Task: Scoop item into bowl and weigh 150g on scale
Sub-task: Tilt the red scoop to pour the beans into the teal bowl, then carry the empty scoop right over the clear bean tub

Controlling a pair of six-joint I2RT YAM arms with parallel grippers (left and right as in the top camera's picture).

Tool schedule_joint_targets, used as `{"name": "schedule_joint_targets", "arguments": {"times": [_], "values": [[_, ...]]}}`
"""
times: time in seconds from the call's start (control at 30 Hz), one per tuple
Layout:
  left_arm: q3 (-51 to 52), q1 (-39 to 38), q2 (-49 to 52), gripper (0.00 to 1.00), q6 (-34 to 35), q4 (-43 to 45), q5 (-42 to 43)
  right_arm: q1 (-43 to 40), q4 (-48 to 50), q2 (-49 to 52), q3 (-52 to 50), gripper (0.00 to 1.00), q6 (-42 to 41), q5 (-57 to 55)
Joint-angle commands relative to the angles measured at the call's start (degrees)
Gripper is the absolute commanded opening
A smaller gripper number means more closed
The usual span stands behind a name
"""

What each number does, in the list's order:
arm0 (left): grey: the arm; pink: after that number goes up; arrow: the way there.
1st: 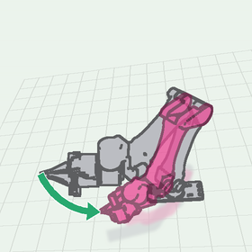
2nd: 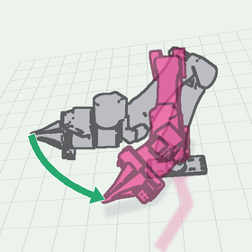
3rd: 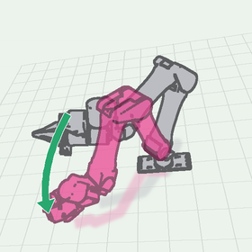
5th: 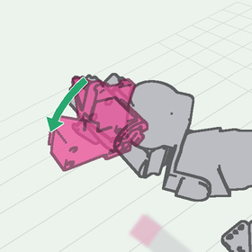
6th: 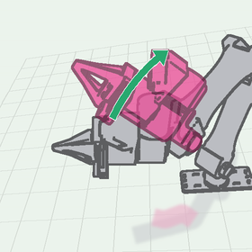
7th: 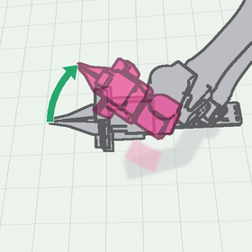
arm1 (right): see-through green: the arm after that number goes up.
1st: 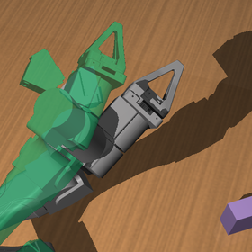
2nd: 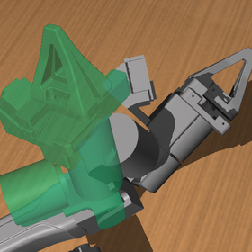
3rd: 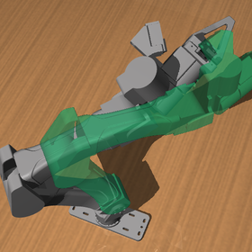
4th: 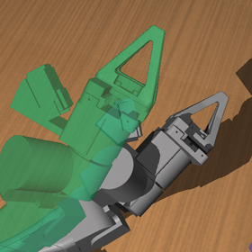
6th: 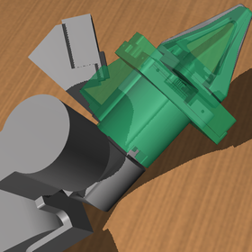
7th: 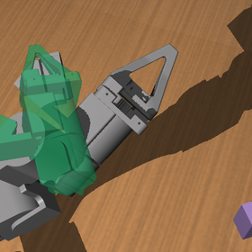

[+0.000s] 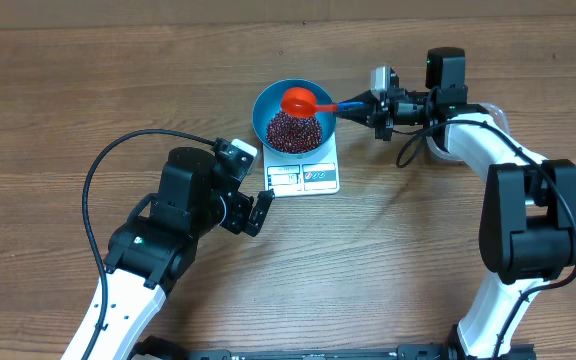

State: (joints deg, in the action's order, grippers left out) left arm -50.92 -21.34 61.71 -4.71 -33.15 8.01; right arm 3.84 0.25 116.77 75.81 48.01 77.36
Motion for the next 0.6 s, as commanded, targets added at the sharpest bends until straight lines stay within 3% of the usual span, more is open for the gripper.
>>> {"name": "schedule_joint_targets", "arguments": {"times": [0.0,0.13,0.27,0.4,0.57], "values": [[0.17,0.22,-0.98,1.0,-1.07,0.13,0.81,-0.39,4.83,0.61,1.16,0.04,-21.99,1.6],[0.17,0.22,-0.98,1.0,-1.07,0.13,0.81,-1.7,8.61,0.59,1.16,0.04,-40.57,1.55],[0.17,0.22,-0.98,1.0,-1.09,0.13,0.81,-2.47,8.46,0.35,1.16,0.04,-51.8,-1.03],[0.17,0.22,-0.98,1.0,-1.07,0.13,0.81,-2.47,6.29,-1.33,1.16,0.04,-56.81,-4.7],[0.17,0.22,-0.98,1.0,-1.07,0.13,0.81,-2.29,-7.21,-8.11,1.16,0.04,-54.6,-18.27]]}}
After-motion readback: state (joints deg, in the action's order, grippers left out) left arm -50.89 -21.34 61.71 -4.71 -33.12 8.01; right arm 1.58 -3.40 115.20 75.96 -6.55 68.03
